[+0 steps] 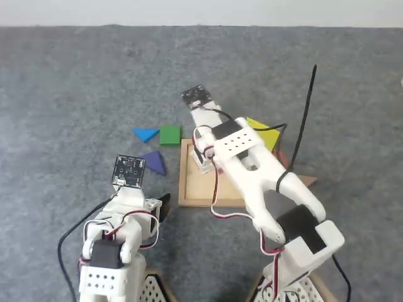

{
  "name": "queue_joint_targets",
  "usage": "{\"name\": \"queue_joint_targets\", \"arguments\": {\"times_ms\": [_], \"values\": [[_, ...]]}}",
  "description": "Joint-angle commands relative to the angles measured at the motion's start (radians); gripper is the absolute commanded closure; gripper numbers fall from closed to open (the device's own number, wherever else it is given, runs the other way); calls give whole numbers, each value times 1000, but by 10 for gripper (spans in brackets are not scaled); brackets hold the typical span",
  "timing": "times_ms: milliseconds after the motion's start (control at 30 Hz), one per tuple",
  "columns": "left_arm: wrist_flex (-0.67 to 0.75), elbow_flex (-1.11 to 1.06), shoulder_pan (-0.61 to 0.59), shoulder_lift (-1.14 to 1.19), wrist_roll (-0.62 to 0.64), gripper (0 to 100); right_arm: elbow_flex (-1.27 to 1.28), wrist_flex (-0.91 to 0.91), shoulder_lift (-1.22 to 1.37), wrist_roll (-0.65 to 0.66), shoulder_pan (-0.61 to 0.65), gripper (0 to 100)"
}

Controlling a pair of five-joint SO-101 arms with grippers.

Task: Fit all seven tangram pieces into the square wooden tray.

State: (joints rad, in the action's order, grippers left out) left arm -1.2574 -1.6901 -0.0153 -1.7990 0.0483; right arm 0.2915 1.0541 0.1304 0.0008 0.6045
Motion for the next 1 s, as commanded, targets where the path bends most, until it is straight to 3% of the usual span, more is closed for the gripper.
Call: {"name": "queue_joint_targets", "arguments": {"times_ms": [0, 400, 667, 967], "values": [[-5, 7, -6, -20, -6, 762, -75, 30, -21, 12, 28, 893], [-5, 7, -6, -20, -6, 762, -64, 91, -148, 14, 87, 893], [-5, 7, -6, -20, -6, 762, 92, -2, -308, 63, 87, 893], [-5, 7, -6, -20, -6, 762, 129, -73, -114, 114, 61, 893]]}}
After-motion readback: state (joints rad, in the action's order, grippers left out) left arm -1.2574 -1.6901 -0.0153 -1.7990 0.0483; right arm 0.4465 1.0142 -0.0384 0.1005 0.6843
